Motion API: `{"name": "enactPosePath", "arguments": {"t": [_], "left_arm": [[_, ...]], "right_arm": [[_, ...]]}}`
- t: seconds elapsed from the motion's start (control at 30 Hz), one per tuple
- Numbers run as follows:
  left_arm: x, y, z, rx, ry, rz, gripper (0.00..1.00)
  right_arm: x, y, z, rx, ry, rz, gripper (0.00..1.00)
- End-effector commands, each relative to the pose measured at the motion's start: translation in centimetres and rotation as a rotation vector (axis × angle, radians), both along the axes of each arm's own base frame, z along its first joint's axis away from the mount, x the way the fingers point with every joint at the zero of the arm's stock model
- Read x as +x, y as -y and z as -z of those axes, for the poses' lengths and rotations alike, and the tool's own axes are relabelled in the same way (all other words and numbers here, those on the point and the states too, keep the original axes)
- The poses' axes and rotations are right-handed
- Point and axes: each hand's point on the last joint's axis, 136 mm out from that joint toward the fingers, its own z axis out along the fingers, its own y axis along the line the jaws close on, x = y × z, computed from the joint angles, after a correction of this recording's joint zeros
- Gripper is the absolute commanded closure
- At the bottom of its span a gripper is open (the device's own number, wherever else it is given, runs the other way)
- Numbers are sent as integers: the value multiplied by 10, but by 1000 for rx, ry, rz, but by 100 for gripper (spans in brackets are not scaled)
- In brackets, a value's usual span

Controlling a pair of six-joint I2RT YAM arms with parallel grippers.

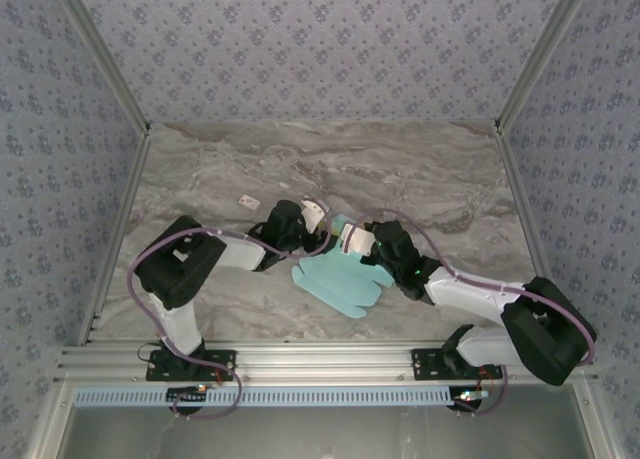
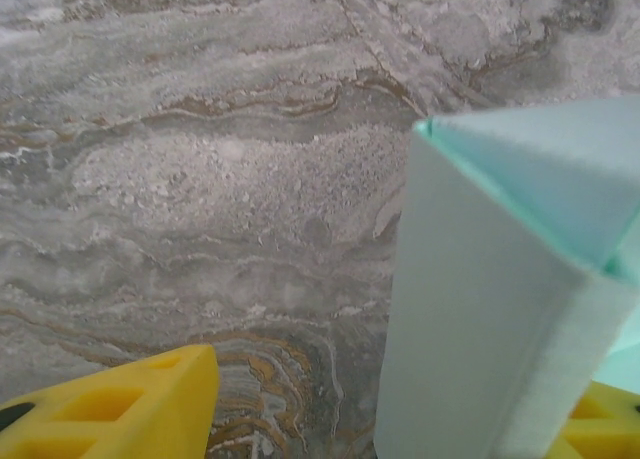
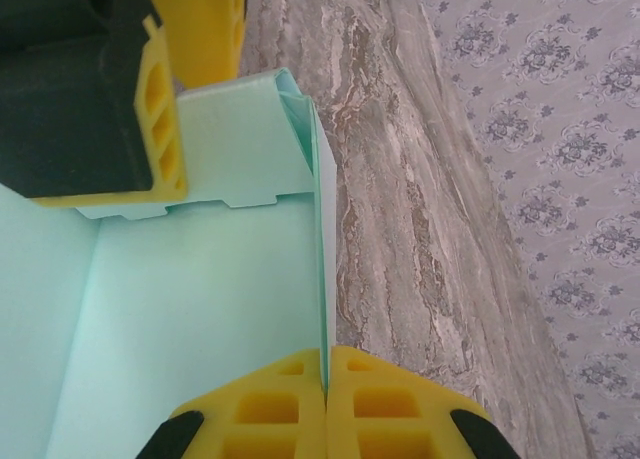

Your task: Fold the paper box

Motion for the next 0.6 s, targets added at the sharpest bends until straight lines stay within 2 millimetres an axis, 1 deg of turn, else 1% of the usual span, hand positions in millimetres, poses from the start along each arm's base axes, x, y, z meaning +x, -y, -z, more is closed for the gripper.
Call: {"name": "enactPosePath", "arguments": {"t": [0.0, 0.17, 0.37, 0.43, 0.57], "left_arm": [[4, -6, 13, 31, -38, -19, 42], [6, -4, 16, 31, -43, -23, 50], [8, 4, 16, 19, -57, -1, 54], [9, 6, 17, 17, -61, 3, 57], [8, 7, 19, 19, -74, 12, 59]], "right_arm": [[8, -1, -27, 58, 48, 30, 100], [7, -4, -29, 77, 44, 24, 100], [5, -3, -25, 83, 36, 26, 100], [4, -5, -26, 87, 37, 25, 100], [4, -4, -28, 85, 44, 27, 100]]}}
